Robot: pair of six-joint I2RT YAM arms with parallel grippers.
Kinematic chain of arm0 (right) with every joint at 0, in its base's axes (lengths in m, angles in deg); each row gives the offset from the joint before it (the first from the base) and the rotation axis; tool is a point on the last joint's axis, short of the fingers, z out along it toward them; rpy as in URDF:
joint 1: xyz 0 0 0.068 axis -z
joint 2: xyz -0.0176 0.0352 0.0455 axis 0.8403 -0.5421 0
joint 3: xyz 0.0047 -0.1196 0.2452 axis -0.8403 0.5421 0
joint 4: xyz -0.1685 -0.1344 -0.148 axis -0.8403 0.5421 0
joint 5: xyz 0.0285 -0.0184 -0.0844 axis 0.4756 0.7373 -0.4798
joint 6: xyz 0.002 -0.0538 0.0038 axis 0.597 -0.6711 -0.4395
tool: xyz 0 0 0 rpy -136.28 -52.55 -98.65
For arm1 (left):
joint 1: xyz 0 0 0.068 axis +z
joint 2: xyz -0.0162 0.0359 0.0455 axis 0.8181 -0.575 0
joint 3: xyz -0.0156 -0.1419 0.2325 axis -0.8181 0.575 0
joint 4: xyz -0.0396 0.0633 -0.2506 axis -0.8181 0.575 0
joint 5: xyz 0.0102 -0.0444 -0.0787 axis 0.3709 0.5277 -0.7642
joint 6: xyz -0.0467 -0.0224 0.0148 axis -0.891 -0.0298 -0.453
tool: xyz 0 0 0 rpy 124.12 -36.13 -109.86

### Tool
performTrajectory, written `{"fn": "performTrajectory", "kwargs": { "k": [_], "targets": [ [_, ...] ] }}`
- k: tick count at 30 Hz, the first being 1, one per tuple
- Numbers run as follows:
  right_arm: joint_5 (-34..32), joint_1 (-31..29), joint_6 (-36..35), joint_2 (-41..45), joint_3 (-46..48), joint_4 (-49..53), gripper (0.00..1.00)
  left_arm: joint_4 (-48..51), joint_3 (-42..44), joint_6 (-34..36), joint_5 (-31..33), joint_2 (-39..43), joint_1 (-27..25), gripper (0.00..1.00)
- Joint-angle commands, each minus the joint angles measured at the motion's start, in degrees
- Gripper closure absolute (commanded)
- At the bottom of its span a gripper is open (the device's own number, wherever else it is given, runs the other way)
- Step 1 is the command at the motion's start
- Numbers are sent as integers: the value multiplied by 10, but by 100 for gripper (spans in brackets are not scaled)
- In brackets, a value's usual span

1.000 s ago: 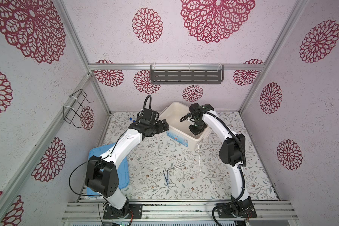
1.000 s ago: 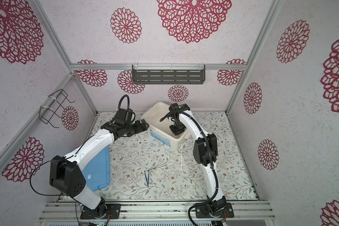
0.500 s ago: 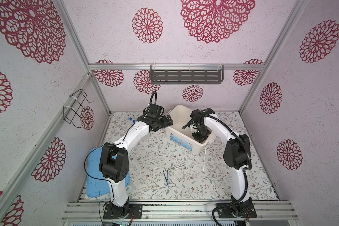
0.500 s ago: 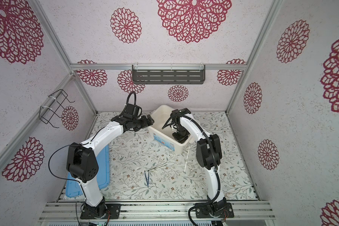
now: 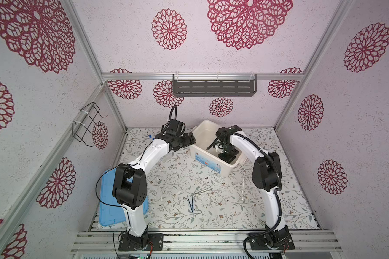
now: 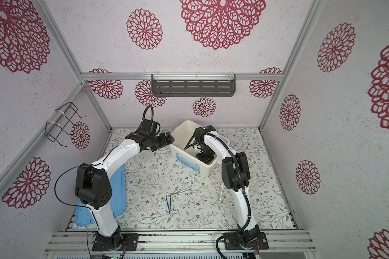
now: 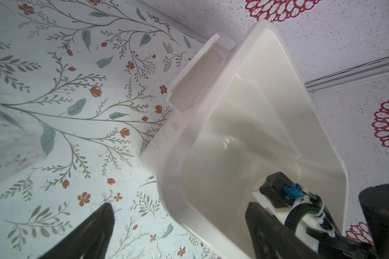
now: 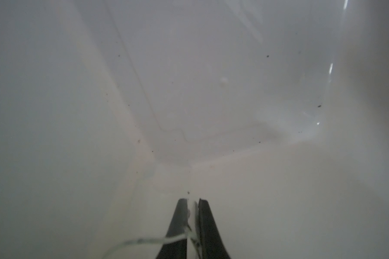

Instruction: Organize the chemistry lab equipment

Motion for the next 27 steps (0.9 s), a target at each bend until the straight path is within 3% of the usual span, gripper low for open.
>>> {"fn": "performTrajectory", "kwargs": {
  "k": [1, 3, 15, 23, 27],
  "targets": [
    [1, 5, -18, 1, 0, -3, 100, 7, 12, 11, 1, 28, 8, 5],
    [-10, 5, -22, -3, 7, -9, 99, 7, 17, 13, 1, 32, 11, 5],
    [-27, 5, -21, 28, 27, -34, 69, 22, 30, 17, 13, 67, 20, 5],
    [-40, 6, 24, 122, 14, -53, 60, 44, 27, 45, 60, 117, 16, 5],
    [-109, 16, 83, 193, 14, -86, 47, 51, 26, 69, 88, 149, 10, 5]
  ]
}}
